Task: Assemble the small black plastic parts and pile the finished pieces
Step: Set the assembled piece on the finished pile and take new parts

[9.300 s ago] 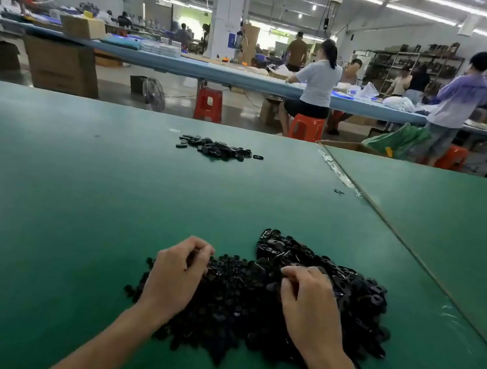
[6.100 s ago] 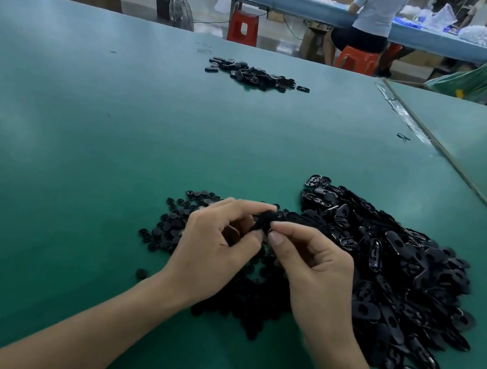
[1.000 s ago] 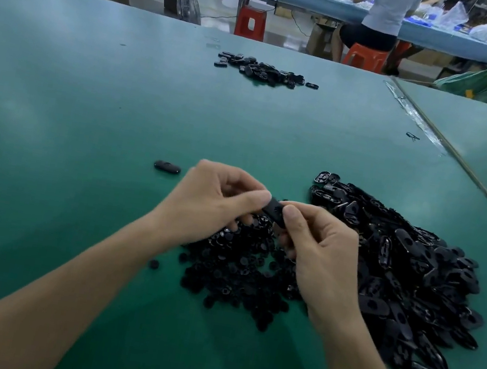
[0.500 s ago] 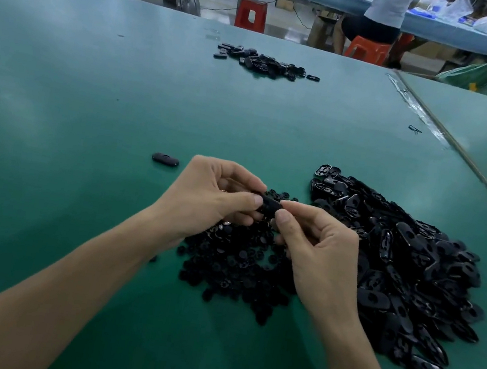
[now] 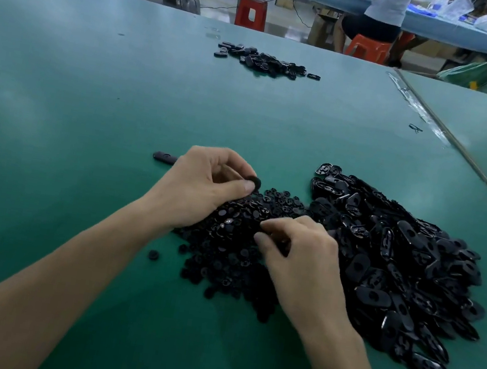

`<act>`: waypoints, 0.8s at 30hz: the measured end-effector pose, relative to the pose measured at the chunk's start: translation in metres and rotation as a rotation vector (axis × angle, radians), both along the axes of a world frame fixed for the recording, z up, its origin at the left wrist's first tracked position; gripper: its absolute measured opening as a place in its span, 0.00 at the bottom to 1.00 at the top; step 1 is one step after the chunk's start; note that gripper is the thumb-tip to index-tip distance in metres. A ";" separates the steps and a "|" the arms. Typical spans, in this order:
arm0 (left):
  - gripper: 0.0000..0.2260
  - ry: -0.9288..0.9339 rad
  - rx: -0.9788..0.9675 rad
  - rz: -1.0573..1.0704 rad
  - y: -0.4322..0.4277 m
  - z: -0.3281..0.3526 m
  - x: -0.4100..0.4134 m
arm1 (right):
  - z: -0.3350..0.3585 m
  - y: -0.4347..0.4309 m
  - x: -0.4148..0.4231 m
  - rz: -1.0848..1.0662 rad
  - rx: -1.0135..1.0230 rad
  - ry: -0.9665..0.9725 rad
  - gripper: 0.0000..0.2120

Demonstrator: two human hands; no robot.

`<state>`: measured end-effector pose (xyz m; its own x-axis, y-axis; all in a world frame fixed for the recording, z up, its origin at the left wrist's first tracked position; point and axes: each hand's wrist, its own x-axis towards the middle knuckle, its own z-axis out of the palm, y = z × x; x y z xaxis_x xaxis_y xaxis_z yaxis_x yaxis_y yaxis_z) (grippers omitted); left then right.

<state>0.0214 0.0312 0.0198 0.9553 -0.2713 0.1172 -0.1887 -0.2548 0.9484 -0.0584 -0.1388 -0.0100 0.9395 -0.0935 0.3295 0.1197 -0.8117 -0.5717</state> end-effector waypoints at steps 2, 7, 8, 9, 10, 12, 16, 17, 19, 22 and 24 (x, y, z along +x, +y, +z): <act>0.06 -0.006 -0.024 0.042 0.001 0.000 0.001 | 0.000 0.003 -0.001 0.007 -0.123 0.073 0.10; 0.10 -0.007 -0.065 0.078 0.002 0.002 0.000 | 0.002 0.006 -0.002 -0.018 -0.151 0.146 0.09; 0.11 -0.013 -0.061 0.078 0.001 0.002 0.000 | 0.003 0.007 -0.002 -0.025 -0.145 0.153 0.08; 0.10 -0.019 -0.062 0.081 0.001 0.002 0.000 | 0.003 0.007 -0.003 -0.033 -0.141 0.158 0.08; 0.09 -0.023 -0.068 0.086 0.001 0.002 0.000 | 0.003 0.008 -0.003 -0.041 -0.140 0.164 0.08; 0.06 -0.017 -0.088 0.096 0.000 0.002 -0.001 | 0.002 0.009 -0.002 -0.065 -0.140 0.174 0.09; 0.06 0.007 -0.116 0.108 -0.001 0.001 0.000 | 0.003 0.013 -0.001 -0.103 -0.130 0.173 0.10; 0.06 0.009 -0.130 0.110 -0.001 0.000 0.000 | 0.003 0.014 -0.001 -0.102 -0.128 0.170 0.09; 0.06 0.023 -0.168 0.104 -0.002 0.000 -0.001 | 0.002 0.015 -0.001 -0.093 -0.124 0.170 0.09; 0.08 0.046 -0.191 0.092 -0.002 0.000 -0.002 | 0.001 0.014 -0.001 -0.092 -0.138 0.154 0.09; 0.08 0.047 -0.187 0.090 -0.002 -0.001 -0.002 | 0.000 0.013 -0.001 -0.098 -0.113 0.121 0.10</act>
